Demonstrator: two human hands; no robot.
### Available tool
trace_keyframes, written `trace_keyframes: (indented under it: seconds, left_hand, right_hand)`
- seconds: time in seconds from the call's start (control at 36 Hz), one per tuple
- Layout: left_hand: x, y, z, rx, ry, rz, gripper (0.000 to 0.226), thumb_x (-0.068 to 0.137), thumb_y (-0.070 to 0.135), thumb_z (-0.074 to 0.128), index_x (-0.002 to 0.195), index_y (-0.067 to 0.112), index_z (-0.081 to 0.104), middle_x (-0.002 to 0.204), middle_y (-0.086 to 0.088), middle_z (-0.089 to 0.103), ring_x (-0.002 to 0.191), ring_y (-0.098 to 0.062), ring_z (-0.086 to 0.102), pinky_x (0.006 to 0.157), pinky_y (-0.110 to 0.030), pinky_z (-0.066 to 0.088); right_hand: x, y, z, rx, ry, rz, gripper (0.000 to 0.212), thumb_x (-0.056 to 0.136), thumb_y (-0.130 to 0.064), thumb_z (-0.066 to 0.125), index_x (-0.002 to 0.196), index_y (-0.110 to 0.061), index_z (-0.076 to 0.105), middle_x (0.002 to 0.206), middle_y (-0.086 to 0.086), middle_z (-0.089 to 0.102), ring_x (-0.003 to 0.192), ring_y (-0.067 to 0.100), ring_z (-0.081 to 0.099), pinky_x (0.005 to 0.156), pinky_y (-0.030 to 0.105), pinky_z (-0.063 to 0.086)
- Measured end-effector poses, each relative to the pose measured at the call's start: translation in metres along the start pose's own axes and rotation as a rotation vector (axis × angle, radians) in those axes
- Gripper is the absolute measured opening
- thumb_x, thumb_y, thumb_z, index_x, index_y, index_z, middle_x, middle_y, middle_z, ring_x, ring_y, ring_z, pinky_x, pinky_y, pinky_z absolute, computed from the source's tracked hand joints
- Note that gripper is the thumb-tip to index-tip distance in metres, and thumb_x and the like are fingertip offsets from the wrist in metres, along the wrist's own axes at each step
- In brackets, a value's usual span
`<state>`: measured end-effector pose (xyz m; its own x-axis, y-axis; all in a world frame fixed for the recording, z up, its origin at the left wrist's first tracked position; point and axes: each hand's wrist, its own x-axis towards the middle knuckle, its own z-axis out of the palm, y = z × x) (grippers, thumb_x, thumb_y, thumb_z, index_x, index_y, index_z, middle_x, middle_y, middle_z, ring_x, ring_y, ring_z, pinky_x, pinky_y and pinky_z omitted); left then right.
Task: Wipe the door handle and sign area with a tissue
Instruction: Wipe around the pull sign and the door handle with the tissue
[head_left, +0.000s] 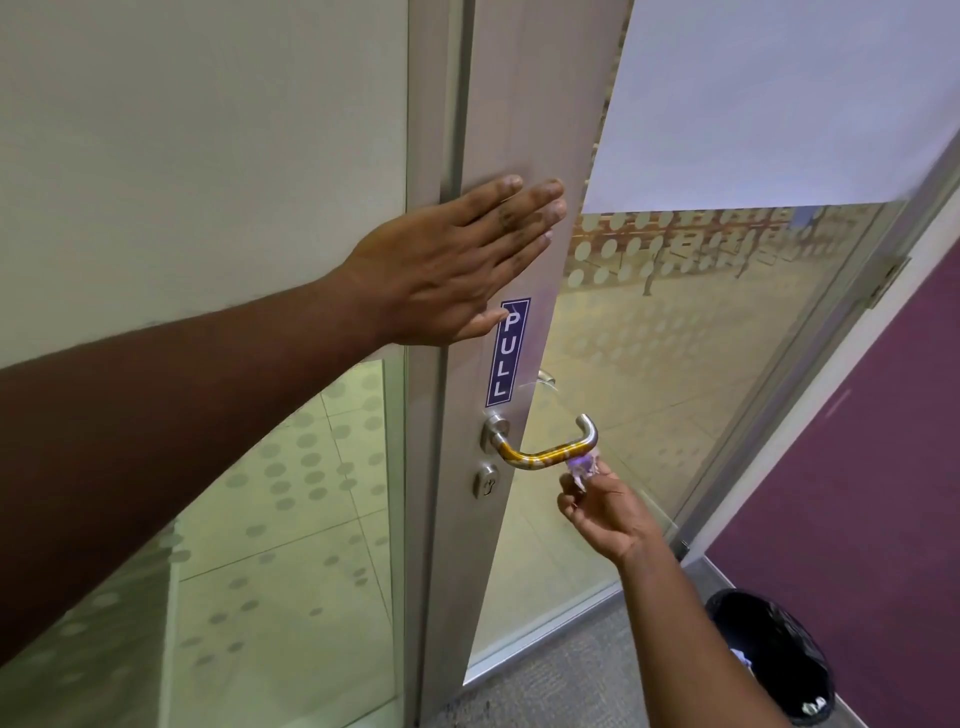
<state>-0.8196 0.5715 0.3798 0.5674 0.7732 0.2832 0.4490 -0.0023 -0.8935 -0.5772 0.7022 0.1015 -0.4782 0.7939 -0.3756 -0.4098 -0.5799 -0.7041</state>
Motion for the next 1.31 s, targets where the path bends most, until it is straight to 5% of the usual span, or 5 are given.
trace_keyframes:
  seconds: [0.17,0.42,0.58,1.14,1.31]
  left_hand:
    - [-0.001,-0.002,0.005,-0.015,0.021,-0.031,0.08,0.102,0.047,-0.013,0.159,-0.008,0.0,0.166,-0.031,0.0,0.157,-0.043,0.0,0.128,-0.05,0.012]
    - [-0.001,-0.003,-0.002,-0.011,0.009,-0.045,0.081,0.103,0.051,-0.008,0.158,-0.009,-0.003,0.165,-0.033,-0.004,0.156,-0.045,-0.003,0.127,-0.05,0.013]
    - [-0.001,-0.003,-0.004,-0.021,-0.013,-0.047,0.083,0.103,0.053,-0.005,0.158,-0.008,-0.003,0.165,-0.033,-0.004,0.156,-0.044,-0.003,0.128,-0.05,0.012]
    - [-0.002,-0.003,-0.006,-0.002,-0.023,-0.051,0.082,0.1,0.05,-0.012,0.157,-0.008,-0.006,0.165,-0.033,-0.005,0.156,-0.044,-0.004,0.128,-0.049,0.011]
    - [-0.003,-0.003,-0.006,-0.006,-0.021,-0.054,0.082,0.102,0.052,-0.01,0.158,-0.008,-0.004,0.165,-0.033,-0.004,0.156,-0.044,-0.004,0.128,-0.049,0.012]
  right_hand:
    - [-0.021,-0.052,-0.003,-0.366,0.201,-0.287,0.04,0.093,0.008,0.044,0.086,-0.017,0.073,0.081,-0.004,0.072,0.077,0.011,0.056,0.066,0.028,0.034]
    - [-0.032,-0.1,0.067,-1.505,0.02,-0.802,0.012,0.089,-0.016,0.071,0.097,-0.017,0.079,0.091,0.0,0.07,0.084,0.013,0.063,0.073,0.031,0.05]
    - [-0.028,-0.101,0.082,-2.051,-0.091,-0.801,0.023,0.09,-0.013,0.067,0.111,-0.017,0.075,0.101,0.005,0.06,0.09,0.021,0.06,0.076,0.037,0.055]
    - [-0.042,-0.117,0.073,-1.918,0.092,-0.836,0.021,0.093,-0.01,0.061,0.106,-0.017,0.077,0.095,0.007,0.062,0.086,0.021,0.056,0.074,0.041,0.051]
    - [-0.031,-0.108,0.091,-2.118,-0.059,-0.758,0.022,0.089,-0.021,0.07,0.11,-0.017,0.075,0.1,0.003,0.058,0.088,0.02,0.058,0.075,0.036,0.055]
